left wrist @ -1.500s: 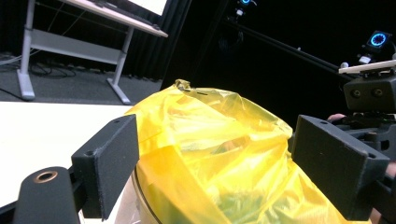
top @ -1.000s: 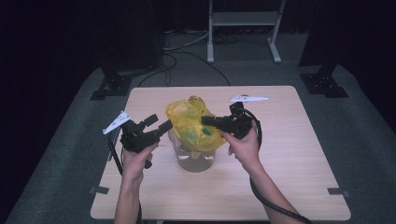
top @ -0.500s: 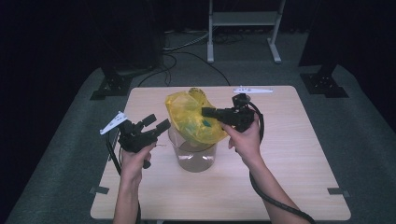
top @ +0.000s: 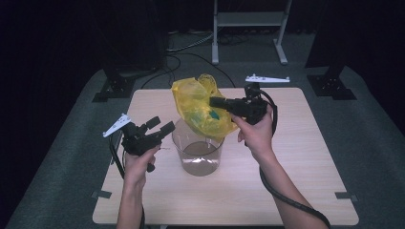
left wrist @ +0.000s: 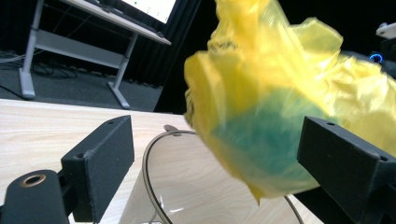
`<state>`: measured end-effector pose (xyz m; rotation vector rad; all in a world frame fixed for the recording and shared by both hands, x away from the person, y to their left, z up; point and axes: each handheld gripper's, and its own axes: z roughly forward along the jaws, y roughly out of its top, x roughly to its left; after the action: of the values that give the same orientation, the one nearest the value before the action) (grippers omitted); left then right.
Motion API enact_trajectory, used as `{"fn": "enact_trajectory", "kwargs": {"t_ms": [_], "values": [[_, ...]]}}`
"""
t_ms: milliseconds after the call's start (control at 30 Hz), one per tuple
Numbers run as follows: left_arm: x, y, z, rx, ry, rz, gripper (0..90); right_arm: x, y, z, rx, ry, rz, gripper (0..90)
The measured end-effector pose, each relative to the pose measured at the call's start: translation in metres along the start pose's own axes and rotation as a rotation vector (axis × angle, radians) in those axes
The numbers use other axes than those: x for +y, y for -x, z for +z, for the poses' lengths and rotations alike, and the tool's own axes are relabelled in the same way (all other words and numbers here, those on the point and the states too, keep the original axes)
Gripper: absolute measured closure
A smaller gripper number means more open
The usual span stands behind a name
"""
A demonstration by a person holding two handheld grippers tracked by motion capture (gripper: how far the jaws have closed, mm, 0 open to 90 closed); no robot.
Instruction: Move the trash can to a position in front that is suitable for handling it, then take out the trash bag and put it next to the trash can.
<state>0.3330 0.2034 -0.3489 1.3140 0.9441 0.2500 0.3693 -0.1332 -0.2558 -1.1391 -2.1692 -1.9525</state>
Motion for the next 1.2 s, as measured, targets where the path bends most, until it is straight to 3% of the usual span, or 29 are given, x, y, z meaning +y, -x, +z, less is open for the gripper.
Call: {"fn": "enact_trajectory", "kwargs": {"t_ms": [200,500,900,1200], "values": [[-0.001,-0.002,-0.001,0.007,-0.003,0.000,9.8,0.013,-0.003,-0.011,-0.018,0.023,-0.019,90.0],[-0.007,-0.008,0.004,0.010,-0.033,-0.004,9.8,0.026,0.008,-0.044,-0.078,0.073,-0.012,90.0],[-0.011,-0.006,0.010,0.010,-0.065,0.003,9.8,0.024,0.039,-0.101,-0.183,0.127,0.030,90.0],[-0.011,-0.004,0.009,0.004,-0.064,0.006,9.6,0.012,0.066,-0.123,-0.245,0.141,0.074,90.0]]}}
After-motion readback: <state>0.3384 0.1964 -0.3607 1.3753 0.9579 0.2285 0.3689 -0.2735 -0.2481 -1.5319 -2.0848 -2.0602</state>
